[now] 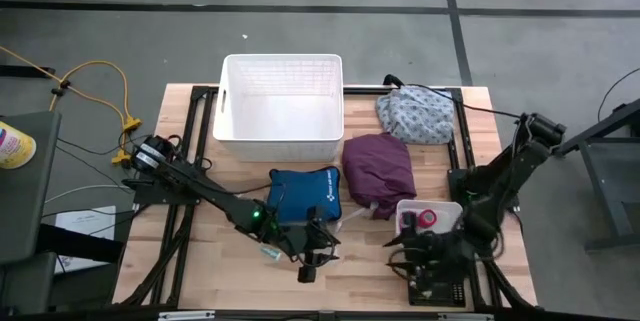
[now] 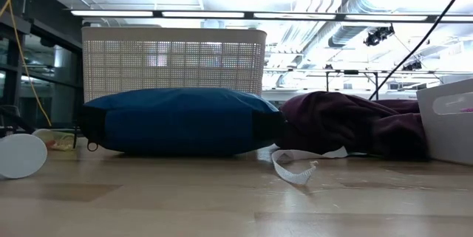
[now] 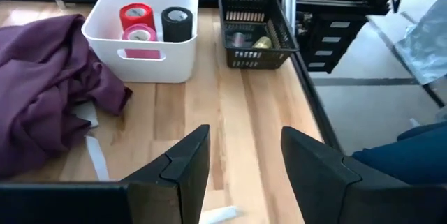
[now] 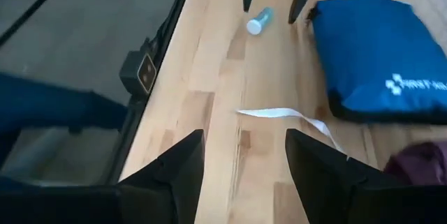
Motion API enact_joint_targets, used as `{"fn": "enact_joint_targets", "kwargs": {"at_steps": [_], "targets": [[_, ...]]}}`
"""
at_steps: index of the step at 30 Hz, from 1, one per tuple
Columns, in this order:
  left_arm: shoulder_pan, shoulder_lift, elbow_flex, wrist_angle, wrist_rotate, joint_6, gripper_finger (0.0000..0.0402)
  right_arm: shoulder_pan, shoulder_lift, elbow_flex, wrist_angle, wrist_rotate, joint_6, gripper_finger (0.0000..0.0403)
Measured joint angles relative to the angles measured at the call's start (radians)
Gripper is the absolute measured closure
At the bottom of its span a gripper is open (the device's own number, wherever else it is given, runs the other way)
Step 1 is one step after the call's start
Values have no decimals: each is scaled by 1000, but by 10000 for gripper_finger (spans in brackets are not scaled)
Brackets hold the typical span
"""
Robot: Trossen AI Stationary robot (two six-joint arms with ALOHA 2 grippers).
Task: Pick & Place Medicine items
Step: Put the blue pill bottle into the black bin
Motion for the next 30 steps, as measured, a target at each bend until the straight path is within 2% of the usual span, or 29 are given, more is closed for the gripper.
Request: {"fn": "enact_joint_targets", "kwargs": {"at_steps": [4,10,14,21,30], "targets": [[-32,-33,0,-56,-59,-35,231,-128,1,0,76,-158,-172,217],[-100,-82,0,-167,-204,-69,231,-358,1,0,185,-494,-358,226],[-128,-91,0,-164,-218,-98,231,-495,5,0,236,-673,-448,228],[-106,-91,0,-213,-223,-174,231,-677,6,0,272,-864,-581,229],[-19,-101,0,-343,-226,-183,231,-860,6,0,266,-1039,-704,229]]}}
